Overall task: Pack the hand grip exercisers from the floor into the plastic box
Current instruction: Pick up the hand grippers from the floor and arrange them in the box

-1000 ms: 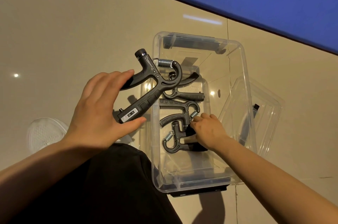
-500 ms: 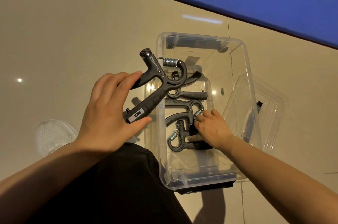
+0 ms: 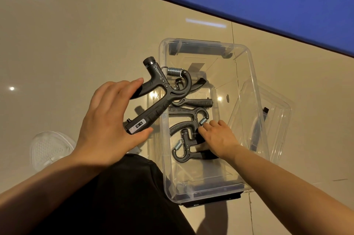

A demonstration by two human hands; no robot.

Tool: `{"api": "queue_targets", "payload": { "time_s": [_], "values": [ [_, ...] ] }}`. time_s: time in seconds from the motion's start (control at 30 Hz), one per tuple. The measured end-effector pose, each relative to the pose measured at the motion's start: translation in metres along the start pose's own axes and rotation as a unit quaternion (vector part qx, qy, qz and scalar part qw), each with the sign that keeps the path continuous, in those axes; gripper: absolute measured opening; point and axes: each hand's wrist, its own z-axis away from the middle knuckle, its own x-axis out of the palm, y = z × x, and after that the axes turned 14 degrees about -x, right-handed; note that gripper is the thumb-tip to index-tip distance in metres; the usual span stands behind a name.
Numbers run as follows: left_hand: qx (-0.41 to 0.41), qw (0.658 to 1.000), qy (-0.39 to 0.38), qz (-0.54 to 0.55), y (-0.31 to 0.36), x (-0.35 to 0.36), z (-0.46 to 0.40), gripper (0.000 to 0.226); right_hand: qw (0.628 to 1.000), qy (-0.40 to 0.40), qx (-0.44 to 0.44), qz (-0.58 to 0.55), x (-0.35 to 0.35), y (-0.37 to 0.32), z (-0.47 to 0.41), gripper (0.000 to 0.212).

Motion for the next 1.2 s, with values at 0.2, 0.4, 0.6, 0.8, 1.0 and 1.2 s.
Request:
{"api": "queue_targets", "payload": {
  "time_s": [0.2, 0.4, 0.6, 0.8, 1.0, 1.2],
  "values": [
    [-0.01, 1.0, -0.004, 0.003, -0.003, 0.002, 0.003, 0.085, 1.0, 0.006, 0.016, 0.012, -0.006, 0.003, 0.01, 0.041],
    [-0.009, 1.0, -0.007, 0.001, -0.003, 0.003, 0.003, 0.085, 0.999, -0.009, 0.015, -0.04, -0.007, 0.005, 0.013, 0.045],
    [-0.013, 1.0, -0.014, 0.003, -0.003, 0.001, 0.004, 0.084, 0.994, -0.083, -0.04, -0.058, -0.031, 0.002, 0.014, 0.024],
    [-0.009, 1.0, -0.016, 0.005, -0.003, 0.0, 0.004, 0.084, 0.988, -0.095, -0.047, -0.113, -0.042, -0.006, 0.031, 0.026],
    [0.002, 1.0, -0.014, -0.005, -0.002, -0.001, 0.003, 0.087, 0.981, -0.047, 0.064, -0.175, -0.027, -0.007, 0.034, 0.03],
    [-0.007, 1.0, -0.011, 0.004, -0.001, -0.001, 0.004, 0.087, 0.978, -0.118, 0.026, -0.171, -0.026, -0.015, 0.019, 0.039]
  ]
}}
